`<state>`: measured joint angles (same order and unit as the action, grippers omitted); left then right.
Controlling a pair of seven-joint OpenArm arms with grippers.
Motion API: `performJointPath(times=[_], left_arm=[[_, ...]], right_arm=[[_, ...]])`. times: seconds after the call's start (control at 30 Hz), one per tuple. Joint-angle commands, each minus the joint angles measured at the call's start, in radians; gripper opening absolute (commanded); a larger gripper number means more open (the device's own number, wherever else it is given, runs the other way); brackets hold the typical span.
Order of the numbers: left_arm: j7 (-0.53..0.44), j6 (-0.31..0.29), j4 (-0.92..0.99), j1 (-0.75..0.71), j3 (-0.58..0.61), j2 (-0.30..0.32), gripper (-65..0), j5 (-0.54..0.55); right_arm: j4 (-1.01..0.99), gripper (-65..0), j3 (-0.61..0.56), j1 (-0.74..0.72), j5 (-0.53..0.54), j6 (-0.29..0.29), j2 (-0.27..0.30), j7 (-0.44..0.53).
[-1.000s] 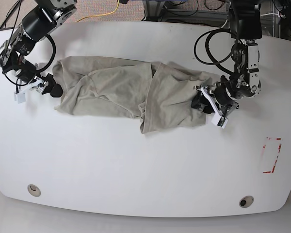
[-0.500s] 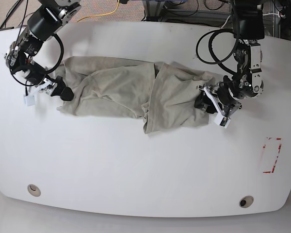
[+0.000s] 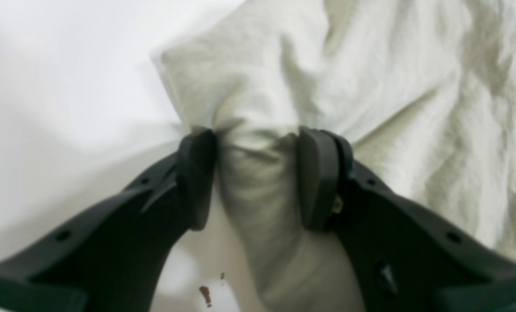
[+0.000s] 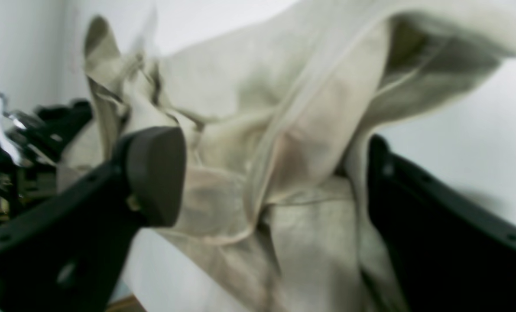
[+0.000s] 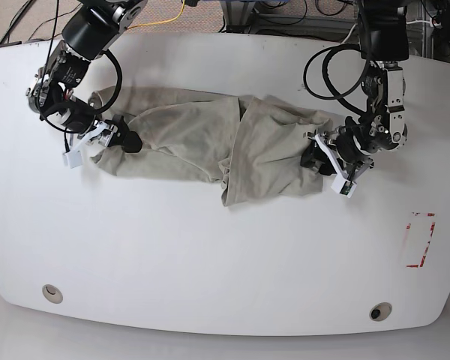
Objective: Layout the t-shirt on the table in an organized manner, then fold the t-shirt properly
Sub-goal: 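Pinch both ends of the folded strip with both grippers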
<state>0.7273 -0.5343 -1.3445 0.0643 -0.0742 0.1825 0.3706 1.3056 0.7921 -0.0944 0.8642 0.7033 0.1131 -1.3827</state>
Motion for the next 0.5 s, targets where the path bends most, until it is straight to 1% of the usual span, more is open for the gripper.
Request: performJointPath(times=[0.0,0.07,0.1,0.17,0.2,0.23,0.33,0.47], left_arm=[[0.018,0.007,-0.008,0.007,-0.003,0.004,-36.3,-0.014],[0.018,0.007,-0.008,0.007,-0.003,0.004,-36.4,-0.014],[0.018,0.007,-0.008,0.007,-0.003,0.004,-36.4,-0.014],[0.018,0.007,-0.008,0.007,-0.003,0.004,-36.4,-0.014],[0.018,0.009,-0.008,0.007,-0.002,0.004,-36.4,-0.014],[0.018,0.009,-0.008,0.007,0.004,0.002,-36.4,-0.017],[0.018,0.015,-0.008,0.007,0.049,0.002,-36.4,-0.018],[0.018,0.016,-0.008,0.007,0.119,0.002,-36.4,-0.018]], right_arm=[[0.053,-27.3,-0.021,0.006,0.0,-0.005,0.013,-0.007],[0.065,-38.4,-0.033,0.008,0.0,-0.005,0.013,0.006],[0.07,-46.1,-0.038,0.009,-0.001,-0.005,0.013,0.01],[0.079,-56.3,-0.046,0.009,-0.001,-0.005,0.017,0.012],[0.082,-59.9,-0.047,0.009,-0.001,-0.005,0.018,0.012],[0.093,-62.1,-0.052,0.011,-0.001,-0.005,0.02,0.012],[0.154,-62.3,-0.069,0.029,-0.001,-0.005,0.021,0.012],[0.283,-62.3,-0.104,0.045,0.0,-0.005,0.021,0.006]])
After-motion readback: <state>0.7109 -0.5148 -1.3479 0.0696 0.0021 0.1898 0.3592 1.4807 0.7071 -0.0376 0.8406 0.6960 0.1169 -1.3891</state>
